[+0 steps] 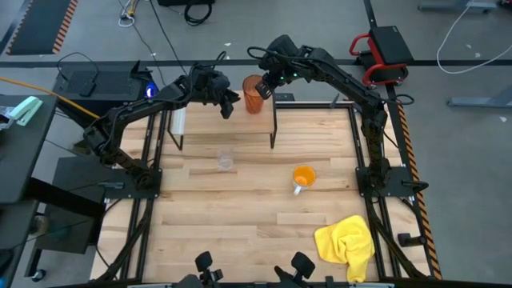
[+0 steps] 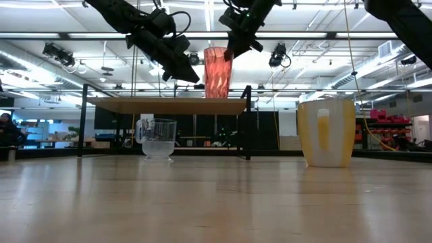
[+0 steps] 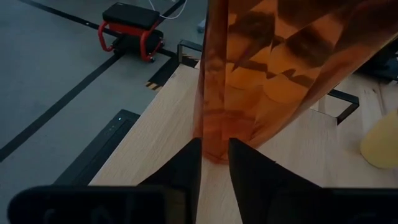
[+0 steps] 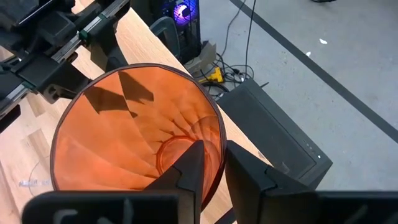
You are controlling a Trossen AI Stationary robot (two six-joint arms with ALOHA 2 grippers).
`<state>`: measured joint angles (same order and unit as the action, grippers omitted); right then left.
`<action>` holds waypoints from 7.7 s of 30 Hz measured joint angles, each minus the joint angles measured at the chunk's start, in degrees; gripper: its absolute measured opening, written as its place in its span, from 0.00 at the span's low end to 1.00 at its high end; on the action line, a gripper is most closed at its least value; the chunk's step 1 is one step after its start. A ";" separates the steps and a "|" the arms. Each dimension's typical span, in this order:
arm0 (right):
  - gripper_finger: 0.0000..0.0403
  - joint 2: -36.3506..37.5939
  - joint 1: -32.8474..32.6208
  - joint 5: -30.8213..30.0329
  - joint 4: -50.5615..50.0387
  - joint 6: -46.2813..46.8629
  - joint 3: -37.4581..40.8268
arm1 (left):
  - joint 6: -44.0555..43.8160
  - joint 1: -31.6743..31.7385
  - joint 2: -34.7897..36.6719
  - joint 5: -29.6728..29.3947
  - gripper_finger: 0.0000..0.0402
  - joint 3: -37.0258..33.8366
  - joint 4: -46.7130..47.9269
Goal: Stack small to large cups/mugs on shelf
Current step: Put the orange glass on the shelf, then put the yellow mug on the shelf
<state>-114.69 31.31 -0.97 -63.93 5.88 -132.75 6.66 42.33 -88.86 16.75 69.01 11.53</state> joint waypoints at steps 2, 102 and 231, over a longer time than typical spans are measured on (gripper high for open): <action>0.18 0.00 0.00 0.00 0.01 -0.08 0.00 | 0.02 0.00 0.00 0.02 0.23 0.00 0.00; 0.05 26.67 1.49 9.04 65.85 1.68 66.60 | 1.01 1.70 0.02 0.02 0.21 0.00 4.54; 0.04 29.70 -2.64 10.53 56.12 6.46 66.58 | -3.79 0.74 13.99 -8.63 0.11 -0.04 39.38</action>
<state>-84.99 28.67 9.56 -7.80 12.34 -66.17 2.86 43.07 -74.87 8.12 68.97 50.91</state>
